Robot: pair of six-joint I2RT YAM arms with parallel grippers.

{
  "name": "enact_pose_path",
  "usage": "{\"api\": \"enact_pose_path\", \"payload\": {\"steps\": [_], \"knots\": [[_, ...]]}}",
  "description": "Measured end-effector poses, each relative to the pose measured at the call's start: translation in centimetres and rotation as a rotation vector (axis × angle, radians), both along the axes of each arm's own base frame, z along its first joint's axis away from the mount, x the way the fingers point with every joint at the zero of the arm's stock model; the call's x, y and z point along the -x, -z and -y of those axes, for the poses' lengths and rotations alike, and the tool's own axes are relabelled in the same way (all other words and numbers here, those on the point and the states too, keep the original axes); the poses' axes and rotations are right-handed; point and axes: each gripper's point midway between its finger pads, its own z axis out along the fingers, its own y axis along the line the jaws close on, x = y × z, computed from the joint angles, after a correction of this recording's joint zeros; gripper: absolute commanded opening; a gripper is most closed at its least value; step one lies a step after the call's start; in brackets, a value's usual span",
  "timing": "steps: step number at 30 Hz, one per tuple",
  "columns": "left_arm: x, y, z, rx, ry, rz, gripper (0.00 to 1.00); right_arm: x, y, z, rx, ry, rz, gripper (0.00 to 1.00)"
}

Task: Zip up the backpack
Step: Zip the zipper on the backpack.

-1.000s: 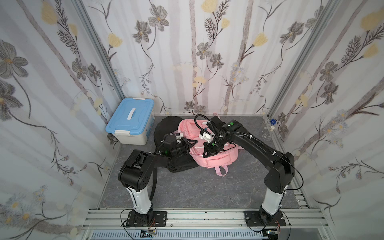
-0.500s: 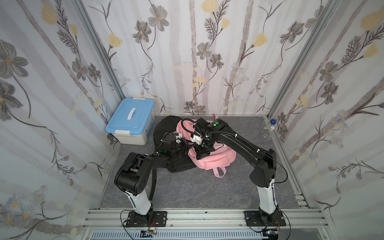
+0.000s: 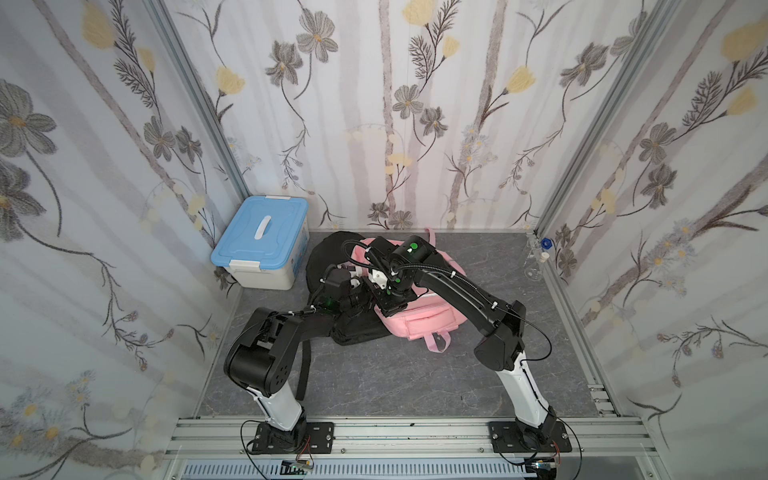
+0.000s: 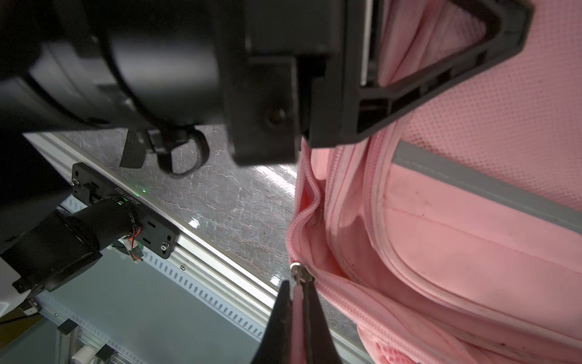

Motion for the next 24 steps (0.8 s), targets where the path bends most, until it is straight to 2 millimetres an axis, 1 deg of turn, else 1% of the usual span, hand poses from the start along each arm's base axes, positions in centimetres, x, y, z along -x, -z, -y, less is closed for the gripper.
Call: {"api": "enact_pose_path", "payload": {"steps": [11,15,19,24], "knots": [[0.2,0.3,-0.5,-0.013,-0.016,0.001,0.00,0.2,1.4,-1.8,0.039,0.024,0.037,0.00],[0.2,0.2,-0.7,-0.018,-0.026,0.009,0.00,-0.1,1.5,-2.2,0.055,0.037,0.089,0.00],[0.0,0.3,-1.0,-0.026,-0.046,0.012,0.00,-1.3,1.8,-2.2,0.080,0.088,0.149,0.00],[-0.5,0.6,-1.5,-0.049,-0.086,0.023,0.00,-2.6,3.1,-2.1,0.095,0.156,0.210,0.00]]}}
